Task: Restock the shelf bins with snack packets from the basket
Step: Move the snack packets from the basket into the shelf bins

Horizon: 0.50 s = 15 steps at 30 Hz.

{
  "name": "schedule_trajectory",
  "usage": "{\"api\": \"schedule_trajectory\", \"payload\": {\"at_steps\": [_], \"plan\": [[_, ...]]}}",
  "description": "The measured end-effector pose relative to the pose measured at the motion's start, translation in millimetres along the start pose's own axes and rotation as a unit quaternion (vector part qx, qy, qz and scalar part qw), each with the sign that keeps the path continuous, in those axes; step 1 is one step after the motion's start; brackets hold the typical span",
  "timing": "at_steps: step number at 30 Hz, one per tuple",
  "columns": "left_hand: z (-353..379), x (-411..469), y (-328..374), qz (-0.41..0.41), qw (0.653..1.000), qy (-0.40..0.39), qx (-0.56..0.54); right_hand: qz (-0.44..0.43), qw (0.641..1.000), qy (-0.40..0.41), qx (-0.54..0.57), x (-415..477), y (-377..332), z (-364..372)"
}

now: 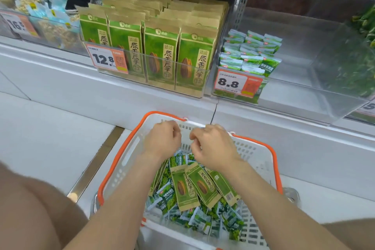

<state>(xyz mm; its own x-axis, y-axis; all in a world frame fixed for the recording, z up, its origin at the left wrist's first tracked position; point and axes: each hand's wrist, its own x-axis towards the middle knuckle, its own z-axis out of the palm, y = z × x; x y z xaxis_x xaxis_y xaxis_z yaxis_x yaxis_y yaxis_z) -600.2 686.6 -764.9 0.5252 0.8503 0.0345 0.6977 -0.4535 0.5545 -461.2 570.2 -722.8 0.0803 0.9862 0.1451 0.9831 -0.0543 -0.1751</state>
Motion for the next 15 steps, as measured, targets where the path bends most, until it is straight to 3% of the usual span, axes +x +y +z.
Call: {"api": "schedule_trajectory", "payload": {"at_steps": [3, 6, 10, 15], "plan": [[37, -14, -22, -0.059, 0.979, -0.188, 0.055, 0.019, 0.992, -0.126, -0.016, -25, 12, 28], [72, -32, -43, -0.111, 0.94, -0.31, 0.087, 0.038, 0.974, -0.22, -0.032, -40, 23, 53], [100, -55, -72, -0.183, 0.913, -0.32, 0.177, 0.039, 0.95, -0.309, -0.029, -50, 29, 78], [119, -64, -93, -0.199, 0.908, -0.332, 0.163, 0.028, 0.943, -0.33, -0.023, -48, 28, 96]]}}
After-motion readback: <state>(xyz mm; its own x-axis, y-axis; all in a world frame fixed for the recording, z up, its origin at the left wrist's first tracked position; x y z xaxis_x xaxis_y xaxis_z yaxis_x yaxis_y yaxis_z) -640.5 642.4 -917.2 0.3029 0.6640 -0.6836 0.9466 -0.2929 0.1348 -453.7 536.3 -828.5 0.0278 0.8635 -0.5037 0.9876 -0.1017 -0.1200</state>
